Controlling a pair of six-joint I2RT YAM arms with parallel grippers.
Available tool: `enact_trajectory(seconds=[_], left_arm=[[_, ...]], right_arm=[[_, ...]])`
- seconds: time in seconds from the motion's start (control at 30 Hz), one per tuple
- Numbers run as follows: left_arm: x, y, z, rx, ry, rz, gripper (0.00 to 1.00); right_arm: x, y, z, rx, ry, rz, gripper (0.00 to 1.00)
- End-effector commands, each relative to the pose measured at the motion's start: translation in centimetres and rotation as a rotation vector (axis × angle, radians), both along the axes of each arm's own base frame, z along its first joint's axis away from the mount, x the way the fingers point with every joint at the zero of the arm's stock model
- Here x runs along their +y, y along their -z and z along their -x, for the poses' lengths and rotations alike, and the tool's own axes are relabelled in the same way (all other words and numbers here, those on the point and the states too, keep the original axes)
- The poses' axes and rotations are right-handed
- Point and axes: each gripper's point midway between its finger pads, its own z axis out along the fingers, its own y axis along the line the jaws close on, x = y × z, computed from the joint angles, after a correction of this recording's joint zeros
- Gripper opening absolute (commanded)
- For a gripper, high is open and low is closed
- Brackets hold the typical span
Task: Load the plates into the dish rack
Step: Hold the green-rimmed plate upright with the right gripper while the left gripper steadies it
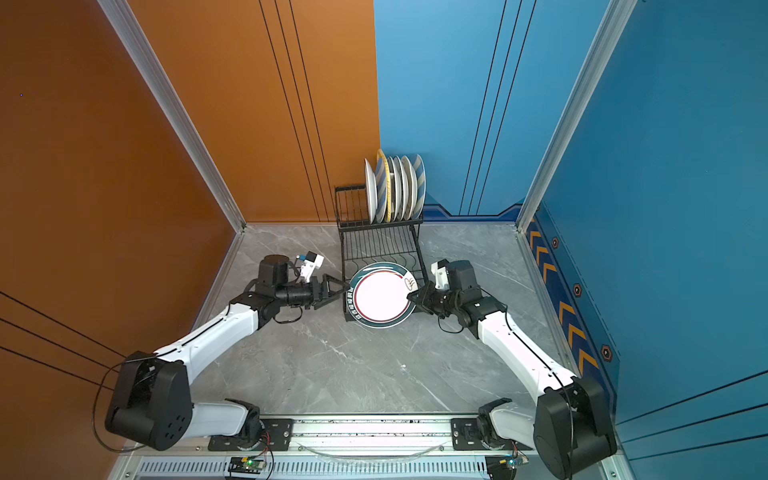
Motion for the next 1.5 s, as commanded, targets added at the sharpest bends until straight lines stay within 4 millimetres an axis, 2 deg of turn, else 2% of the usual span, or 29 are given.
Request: enact_trajectory(seconds=[0.0,0.2,0.53,0.73,0.9,1.17,1.33,1.47], left_arm=[[-1.0,-1.5,0.0,-0.036,0.041,0.039,0.8],[-1.6,-1.6,0.1,-0.034,0.057,0.056,0.64],[-1.8,-1.7,0.3,-0.032,0.057,0.062,0.25],[-1.8,-1.6,0.0,-0.014,0.052,0.08,0.0],[-2.0,-1.6,0.1,0.002,0.076,0.11,0.0],[-2.3,-1.5,0.5,0.023,0.114,0.129,0.0],[-2.4,-1.4,0.5,0.031,0.117,0.131,0.0],[-2.3,-1.2,0.4,0.036,0.114,0.131,0.0]], right_arm=[[2.2,-3.9,-0.8,-0.117,-0.076,-0.086,0.0],[3.9,-4.5,-0.6,-0.126,-0.133,-0.117,0.0],[5.0,-5.1,-1.0,-0.148,-0.173,-0.136,0.0],[6.0,-6.0,-0.5,-0.178,-0.254,-0.191,0.16],[6.4,-6.6,-0.6,-0.191,-0.312,-0.238,0.23],[7.1,-6.9,-1.6,-0.21,-0.352,-0.259,0.24],[7.5,-7.0,-2.2,-0.22,-0.36,-0.265,0.23],[7.7,-7.1,-2.5,-0.224,-0.365,-0.274,0.16]])
